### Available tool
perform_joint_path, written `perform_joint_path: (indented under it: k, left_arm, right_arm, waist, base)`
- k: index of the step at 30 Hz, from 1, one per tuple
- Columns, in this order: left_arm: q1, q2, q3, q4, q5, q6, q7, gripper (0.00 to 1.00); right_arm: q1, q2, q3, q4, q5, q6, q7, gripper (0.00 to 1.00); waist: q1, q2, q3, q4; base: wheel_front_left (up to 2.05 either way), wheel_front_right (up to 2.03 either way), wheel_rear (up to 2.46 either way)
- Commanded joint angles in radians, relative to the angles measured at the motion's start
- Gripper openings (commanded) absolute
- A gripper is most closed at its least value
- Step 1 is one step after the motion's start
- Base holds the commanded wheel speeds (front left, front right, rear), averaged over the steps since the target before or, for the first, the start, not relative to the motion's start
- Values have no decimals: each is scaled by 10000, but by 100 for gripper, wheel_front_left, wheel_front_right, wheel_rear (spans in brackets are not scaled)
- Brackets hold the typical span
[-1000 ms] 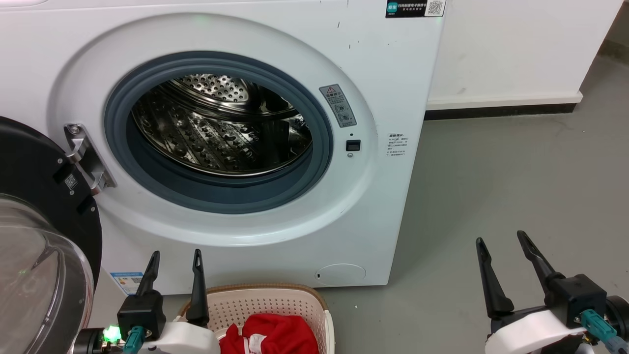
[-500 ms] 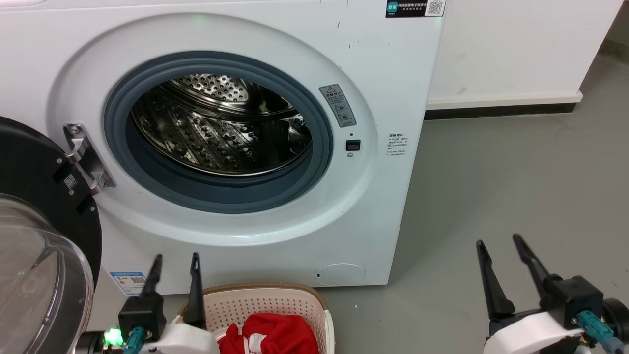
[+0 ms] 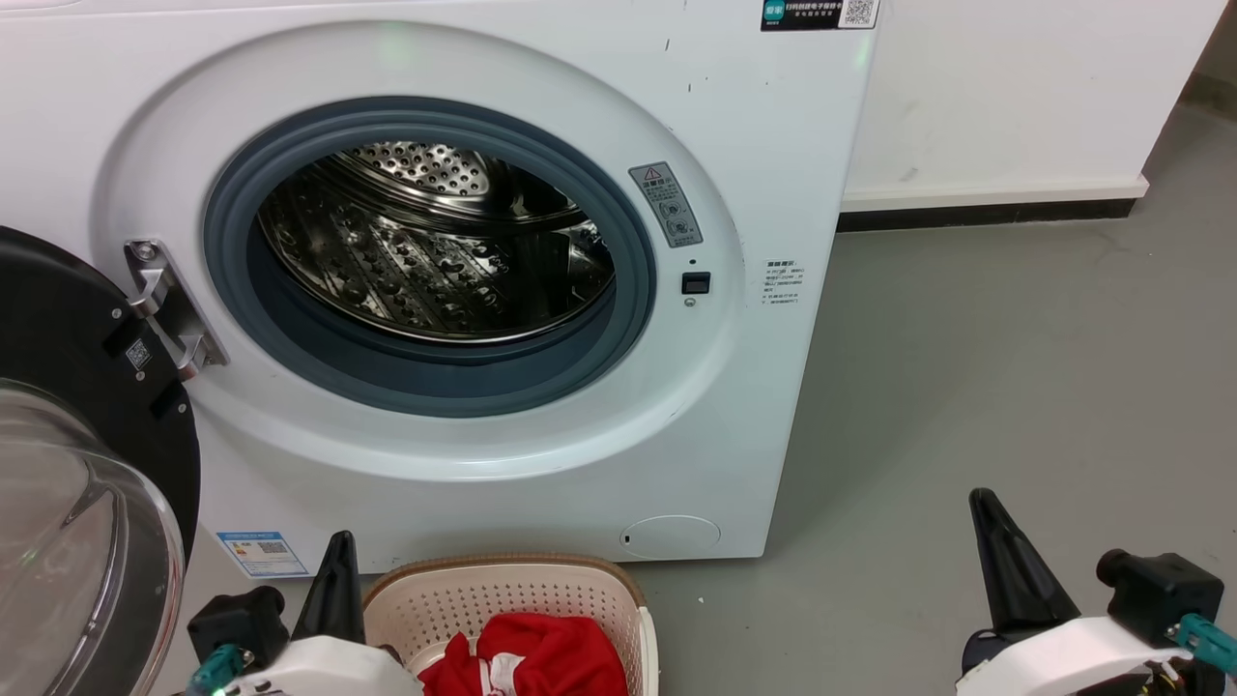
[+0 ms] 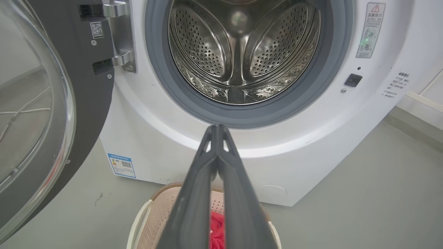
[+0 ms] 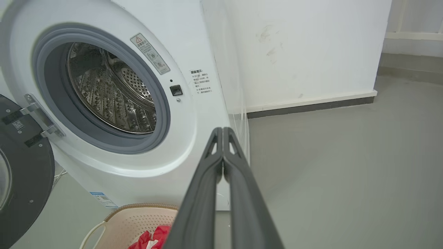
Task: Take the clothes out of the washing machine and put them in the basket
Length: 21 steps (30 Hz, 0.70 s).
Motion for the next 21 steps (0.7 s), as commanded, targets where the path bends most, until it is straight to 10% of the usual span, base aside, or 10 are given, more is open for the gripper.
perform_joint_path:
  k: [1, 21]
  left_arm:
    - [-343, -2, 119, -97, -453, -93, 100, 0]
    - [-689, -239, 619, 175, -3495, -682, 720, 0]
  right_arm:
    - [-361, -86, -12, -45, 543, -1, 11, 0]
    - [-804, -226, -107, 600, 4049, -2, 241, 0]
  waist:
    - [0, 0, 6, 6]
    - [0, 0, 83, 73]
  base:
    - [0, 0, 0]
    - [0, 0, 0]
